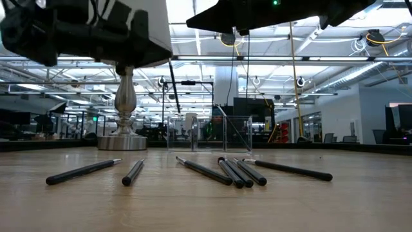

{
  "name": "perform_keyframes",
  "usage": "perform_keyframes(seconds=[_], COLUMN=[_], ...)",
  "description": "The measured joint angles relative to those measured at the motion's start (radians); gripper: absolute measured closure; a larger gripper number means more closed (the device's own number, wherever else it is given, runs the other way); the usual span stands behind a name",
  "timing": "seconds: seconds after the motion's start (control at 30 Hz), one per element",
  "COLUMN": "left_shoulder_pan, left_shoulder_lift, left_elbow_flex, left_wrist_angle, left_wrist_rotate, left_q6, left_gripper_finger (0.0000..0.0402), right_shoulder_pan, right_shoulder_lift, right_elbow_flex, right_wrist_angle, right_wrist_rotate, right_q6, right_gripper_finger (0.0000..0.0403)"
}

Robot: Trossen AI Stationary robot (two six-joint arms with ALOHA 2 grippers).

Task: Put items in baskets/containers
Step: Put the black eyeshadow brush into the transparent organizer

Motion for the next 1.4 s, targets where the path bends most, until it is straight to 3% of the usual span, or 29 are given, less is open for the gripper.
perform_keyframes(seconds=[0.2, 0.3, 0.5, 0.7, 1.0, 1.4], left_shoulder_pan=[0.06, 0.066, 0.013, -0.006, 0.089, 0.078], left_shoulder_lift=[0.231, 0.29, 0.218, 0.167, 0.242, 0.253], left_elbow_flex=[0.0, 0.003, 0.013, 0.013, 0.013, 0.013], left_wrist_angle=[0.215, 0.298, 0.303, 0.271, 0.248, 0.155], left_wrist_rotate=[0.0, 0.011, 0.03, -0.099, -0.04, -0.018], left_q6=[-0.053, -0.032, 0.076, 0.175, 0.102, -0.058], left_gripper_finger=[0.04, 0.04, 0.04, 0.04, 0.04, 0.04], right_shoulder_pan=[0.0, 0.0, 0.0, 0.0, 0.0, -0.002], right_shoulder_lift=[0.0, 0.0, 0.0, 0.0, 0.0, 0.0], right_elbow_flex=[0.0, 0.0, 0.0, 0.0, 0.0, 0.0], right_wrist_angle=[-0.001, -0.003, -0.02, -0.025, -0.022, -0.041], right_wrist_rotate=[-0.001, -0.001, -0.001, -0.001, -0.002, 0.0], right_q6=[0.0, -0.004, -0.008, -0.007, 0.002, -0.005], right_gripper_finger=[0.0301, 0.0303, 0.0303, 0.0305, 0.0308, 0.0308])
